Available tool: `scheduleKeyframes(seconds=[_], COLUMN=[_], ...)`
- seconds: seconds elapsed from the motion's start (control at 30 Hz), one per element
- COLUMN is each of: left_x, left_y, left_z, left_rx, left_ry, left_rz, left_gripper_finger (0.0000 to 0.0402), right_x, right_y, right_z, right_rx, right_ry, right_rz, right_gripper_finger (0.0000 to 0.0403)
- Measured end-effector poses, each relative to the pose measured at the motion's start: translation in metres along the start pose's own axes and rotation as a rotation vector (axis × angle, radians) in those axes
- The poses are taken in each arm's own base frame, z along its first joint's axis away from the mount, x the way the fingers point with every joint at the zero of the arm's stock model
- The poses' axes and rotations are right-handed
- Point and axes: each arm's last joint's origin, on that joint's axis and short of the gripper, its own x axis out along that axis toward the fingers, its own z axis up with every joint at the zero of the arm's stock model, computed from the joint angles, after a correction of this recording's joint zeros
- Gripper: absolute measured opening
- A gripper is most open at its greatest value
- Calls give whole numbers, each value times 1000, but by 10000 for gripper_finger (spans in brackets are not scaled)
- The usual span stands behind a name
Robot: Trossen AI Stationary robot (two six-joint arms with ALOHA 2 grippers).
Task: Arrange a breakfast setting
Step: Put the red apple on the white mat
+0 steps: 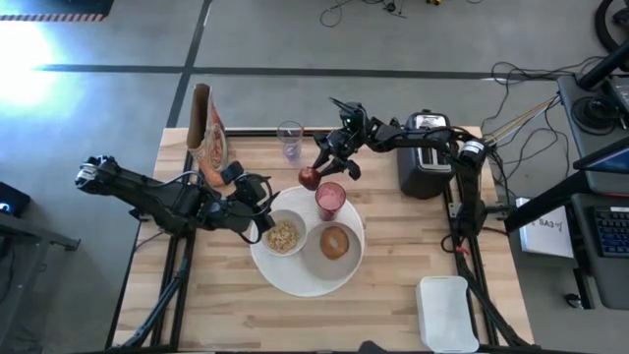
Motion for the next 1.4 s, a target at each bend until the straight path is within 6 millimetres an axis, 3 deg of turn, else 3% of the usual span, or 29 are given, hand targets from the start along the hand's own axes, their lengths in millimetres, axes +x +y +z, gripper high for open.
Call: scheduleKeyframes(seconds=[0.3, 1.03, 1.4], left_x=[0, 0, 0], left_y=[0, 0, 0], left_z=[0, 0, 0], left_rx=[-1, 0, 3], left_ry=[0, 1, 3], left_rz=[1, 2, 2], left_gripper_finger=[194, 194, 194], right_x=[3, 20, 21], right_y=[-13, -59, -60], right_z=[-24, -41, -45], right_rx=[10, 46, -11], right_ry=[-14, -51, -58], right_rz=[38, 207, 220], right_gripper_finger=[116, 116, 116])
